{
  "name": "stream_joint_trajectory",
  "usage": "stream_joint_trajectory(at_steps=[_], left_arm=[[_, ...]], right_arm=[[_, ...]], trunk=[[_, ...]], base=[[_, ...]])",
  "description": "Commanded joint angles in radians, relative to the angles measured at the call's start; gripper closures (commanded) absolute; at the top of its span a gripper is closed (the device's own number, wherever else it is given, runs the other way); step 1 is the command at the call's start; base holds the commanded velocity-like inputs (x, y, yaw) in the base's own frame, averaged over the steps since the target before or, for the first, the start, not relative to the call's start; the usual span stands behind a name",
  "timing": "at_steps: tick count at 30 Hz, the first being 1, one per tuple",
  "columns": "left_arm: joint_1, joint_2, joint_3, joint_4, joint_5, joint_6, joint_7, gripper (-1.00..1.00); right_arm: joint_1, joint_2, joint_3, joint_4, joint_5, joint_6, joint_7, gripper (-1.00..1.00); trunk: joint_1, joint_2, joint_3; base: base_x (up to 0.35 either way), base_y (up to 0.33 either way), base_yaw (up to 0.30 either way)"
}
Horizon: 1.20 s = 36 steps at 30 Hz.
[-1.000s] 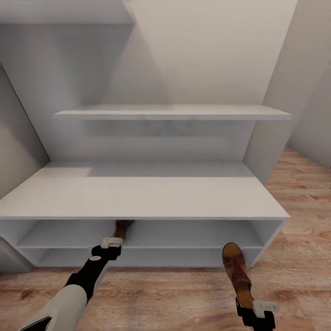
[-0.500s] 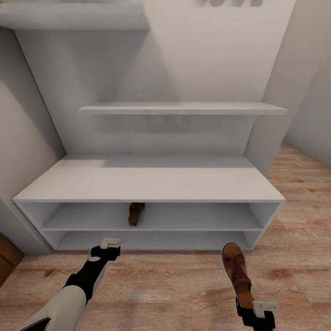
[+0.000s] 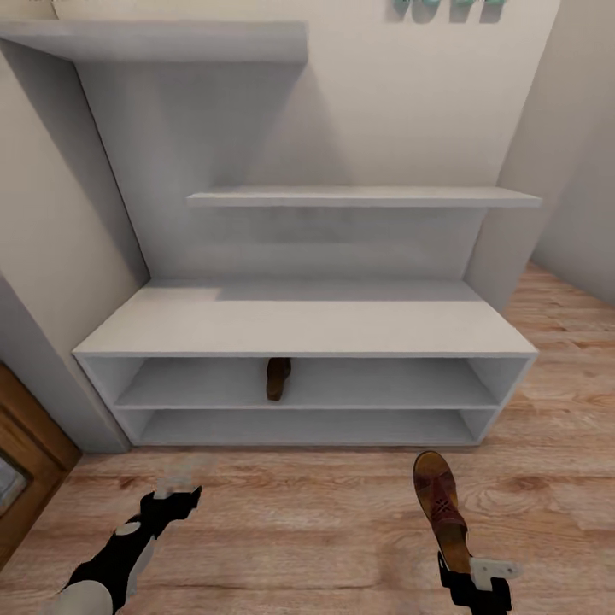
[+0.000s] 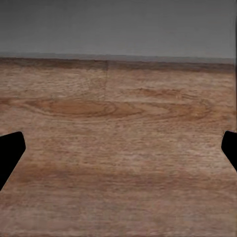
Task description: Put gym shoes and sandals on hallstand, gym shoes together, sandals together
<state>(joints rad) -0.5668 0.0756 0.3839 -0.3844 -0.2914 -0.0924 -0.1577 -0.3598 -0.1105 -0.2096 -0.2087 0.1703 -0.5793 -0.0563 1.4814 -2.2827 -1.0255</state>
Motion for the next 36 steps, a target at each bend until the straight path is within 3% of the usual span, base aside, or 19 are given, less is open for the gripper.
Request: stream_joint_trajectory(at_steps=[1,4,5,8,14,23,36], left_arm=[[0.035,0.031,0.008,0.002,0.037,-0.033,-0.075,-1.0],[0.094,0.082,0.007,0.004,0.102,-0.072,-0.166,-1.0],[0.141,0.115,0.007,0.01,0.142,-0.113,-0.214,-1.0],[0.187,0.134,0.007,0.014,0.167,-0.165,-0.243,-1.0],[0.227,0.112,-0.019,0.043,0.179,-0.207,-0.219,-1.0],[0.26,0.132,0.032,0.044,0.17,-0.162,-0.258,-1.0],[0.266,0.134,0.038,0.039,0.17,-0.158,-0.261,-1.0]], right_arm=[[-0.001,-0.001,-0.004,0.0,0.008,-0.003,-0.006,1.0],[-0.001,-0.002,-0.004,0.0,0.008,-0.004,-0.005,1.0],[-0.001,-0.004,-0.004,0.001,0.009,-0.004,-0.005,1.0],[-0.001,-0.004,-0.004,0.001,0.009,-0.004,-0.004,1.0],[0.001,0.023,-0.004,0.03,0.017,-0.004,-0.005,1.0],[0.001,0.029,-0.004,0.061,0.016,-0.004,-0.004,1.0],[0.001,0.031,-0.004,0.073,0.015,-0.004,-0.004,1.0]], trunk=[[0.0,0.0,-0.001],[0.0,0.0,-0.001],[0.0,0.0,-0.001],[0.0,0.0,-0.001],[0.0,0.0,-0.001],[0.0,0.0,-0.001],[0.0,0.0,-0.001]], base=[[-0.017,0.302,0.0],[-0.009,0.305,0.0],[-0.002,0.307,0.0],[-0.001,0.308,0.0],[0.0,0.051,0.0],[0.0,0.0,0.0],[0.0,0.0,0.0]])
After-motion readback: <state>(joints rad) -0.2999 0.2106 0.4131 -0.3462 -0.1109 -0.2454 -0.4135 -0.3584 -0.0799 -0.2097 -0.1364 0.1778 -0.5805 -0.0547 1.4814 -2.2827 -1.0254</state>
